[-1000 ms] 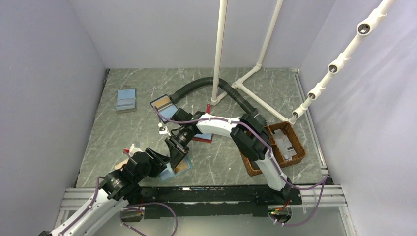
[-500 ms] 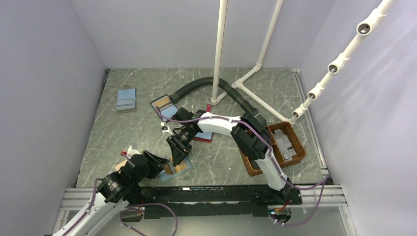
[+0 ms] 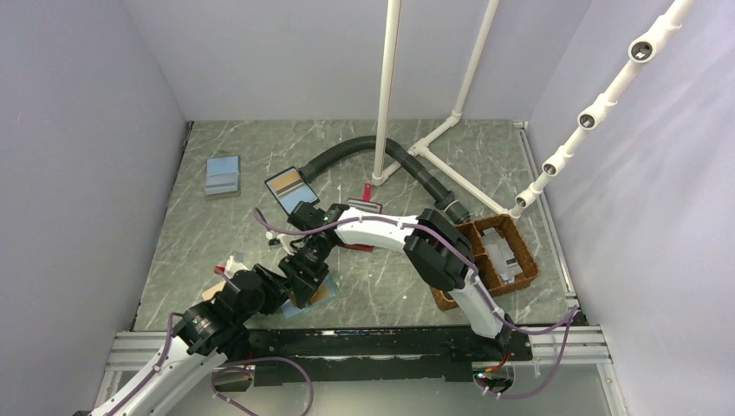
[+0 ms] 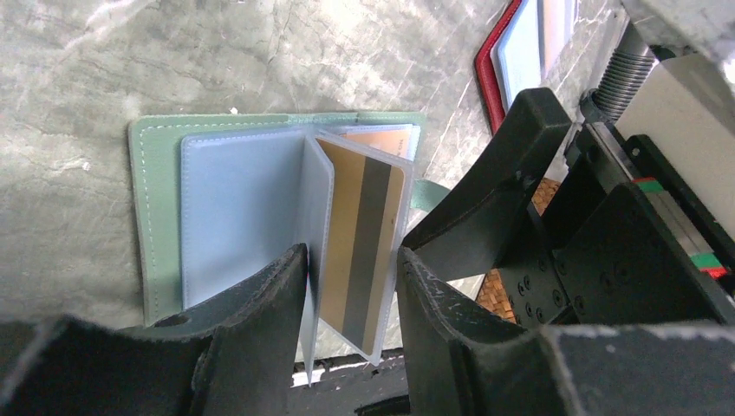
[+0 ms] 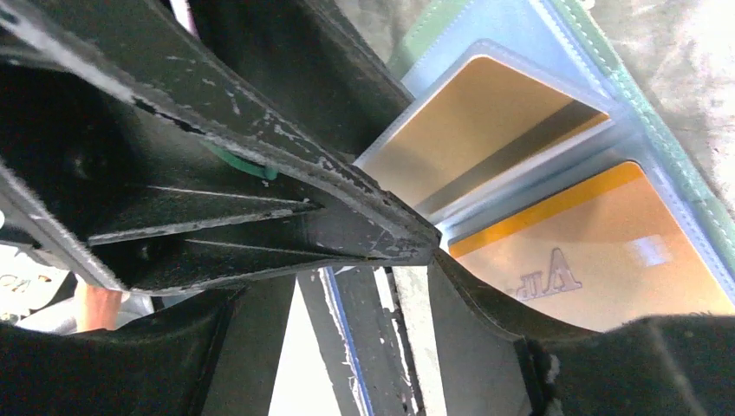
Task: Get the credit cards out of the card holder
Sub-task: Remove the credit card from the card holder.
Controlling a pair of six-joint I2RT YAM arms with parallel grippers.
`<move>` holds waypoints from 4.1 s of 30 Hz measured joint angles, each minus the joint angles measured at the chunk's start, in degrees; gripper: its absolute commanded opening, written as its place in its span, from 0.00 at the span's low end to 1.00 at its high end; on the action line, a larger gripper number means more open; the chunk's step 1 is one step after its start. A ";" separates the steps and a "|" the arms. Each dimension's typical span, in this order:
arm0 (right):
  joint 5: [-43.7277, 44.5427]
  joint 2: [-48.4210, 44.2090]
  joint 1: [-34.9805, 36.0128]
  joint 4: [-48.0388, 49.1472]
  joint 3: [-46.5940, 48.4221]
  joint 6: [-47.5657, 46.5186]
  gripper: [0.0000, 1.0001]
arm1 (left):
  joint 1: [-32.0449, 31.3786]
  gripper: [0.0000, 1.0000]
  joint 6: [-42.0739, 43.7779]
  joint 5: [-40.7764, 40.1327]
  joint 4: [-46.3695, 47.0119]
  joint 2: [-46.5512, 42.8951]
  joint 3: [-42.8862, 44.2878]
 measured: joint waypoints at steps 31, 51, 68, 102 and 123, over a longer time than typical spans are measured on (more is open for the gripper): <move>13.62 -0.37 -3.30 -1.20 -0.13 -0.15 0.55 | 0.04 0.00 -0.28 -1.68 -5.20 -3.19 0.11; 5.42 -12.09 -8.98 -2.43 -2.62 -7.87 0.55 | 0.04 0.41 9.07 -1.14 -1.27 12.96 3.69; -6.34 -2.03 -6.19 1.95 -5.07 0.13 0.54 | 0.04 0.00 8.15 -1.92 -2.93 8.04 4.81; -16.79 -11.15 -18.29 7.69 -9.29 2.84 0.53 | 0.17 0.00 29.94 7.74 36.79 14.49 4.02; -32.85 -13.75 -19.63 34.03 -19.80 23.82 0.00 | 0.24 0.00 27.12 7.41 40.06 9.33 3.82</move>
